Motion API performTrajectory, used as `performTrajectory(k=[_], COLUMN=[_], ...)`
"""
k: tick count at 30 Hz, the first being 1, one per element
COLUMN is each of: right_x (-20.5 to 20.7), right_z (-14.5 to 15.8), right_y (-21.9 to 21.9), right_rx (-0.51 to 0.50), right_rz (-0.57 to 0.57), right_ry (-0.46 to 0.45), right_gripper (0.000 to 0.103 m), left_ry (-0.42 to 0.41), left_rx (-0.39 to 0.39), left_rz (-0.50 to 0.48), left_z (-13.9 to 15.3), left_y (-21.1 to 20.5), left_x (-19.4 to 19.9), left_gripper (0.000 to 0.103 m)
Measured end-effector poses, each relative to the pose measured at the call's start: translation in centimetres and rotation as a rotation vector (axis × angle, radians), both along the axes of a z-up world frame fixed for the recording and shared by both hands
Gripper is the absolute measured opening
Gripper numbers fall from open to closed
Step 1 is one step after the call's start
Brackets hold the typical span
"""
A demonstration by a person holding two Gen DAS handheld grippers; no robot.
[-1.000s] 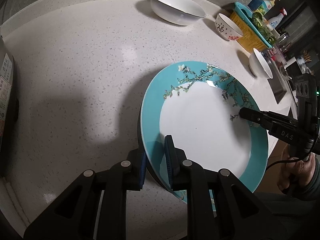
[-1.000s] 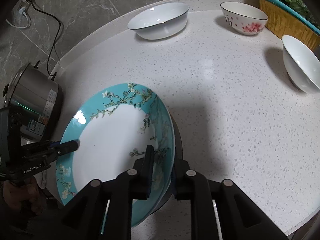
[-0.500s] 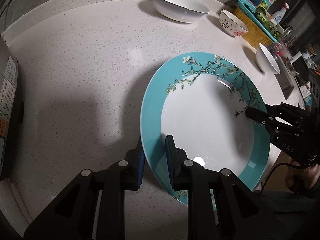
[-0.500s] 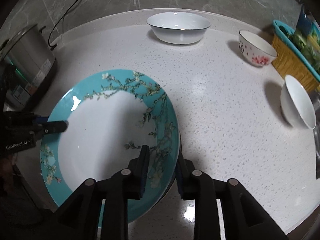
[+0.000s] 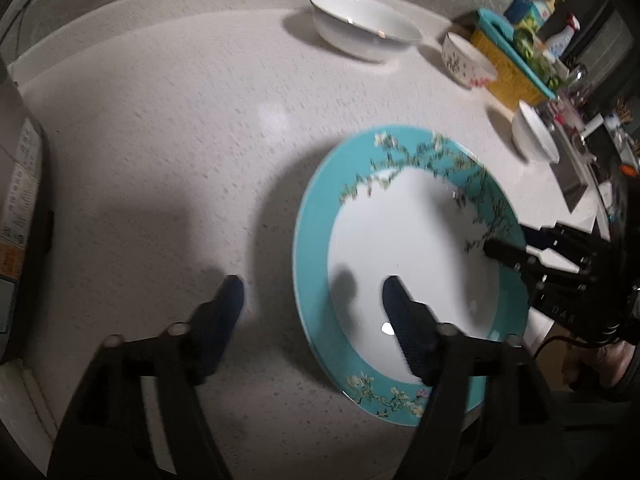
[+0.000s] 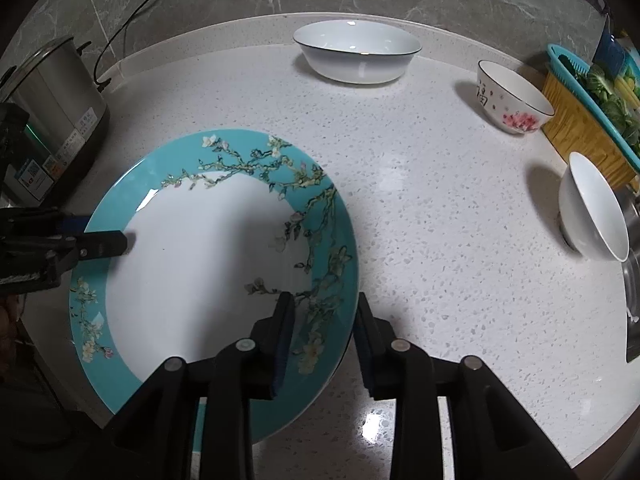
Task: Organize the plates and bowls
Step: 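Lower the blossom plate onto the stack and open both grippers, then move both grippers to the rim of the large white bowl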
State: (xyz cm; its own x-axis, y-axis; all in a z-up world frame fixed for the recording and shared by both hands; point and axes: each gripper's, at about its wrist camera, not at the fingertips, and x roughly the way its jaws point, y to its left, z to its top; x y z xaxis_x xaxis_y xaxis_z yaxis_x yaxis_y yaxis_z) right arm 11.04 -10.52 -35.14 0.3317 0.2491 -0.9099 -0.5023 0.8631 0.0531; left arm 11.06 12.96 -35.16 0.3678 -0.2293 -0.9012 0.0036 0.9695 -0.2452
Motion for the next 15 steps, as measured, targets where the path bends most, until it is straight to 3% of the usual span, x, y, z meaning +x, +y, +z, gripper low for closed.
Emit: performTrajectory(k=[8,12,15], right_x=[1.9,6.2,10.4], right_z=[2.1,5.8,8.6], right_y=[-2.4,-5.8,-7.9], right_rx=[0.100,0.243,0.360], right_rz=[-0.064,-0.197,-0.298], right_ry=[0.019,0.037,0.068], right_gripper=[0.065,0.069,0.074], left_ry=[-0.025,-0.106,-0.115], left_rx=[-0.061,-0.083,-0.106], left_rz=[0.075,0.044,0.013], left_z=[4.6,8.7,10.5], left_y=[3.5,4.1,4.1], left_x=[3.2,7.6,12.2], left_gripper=[0.076,0.087,0.087])
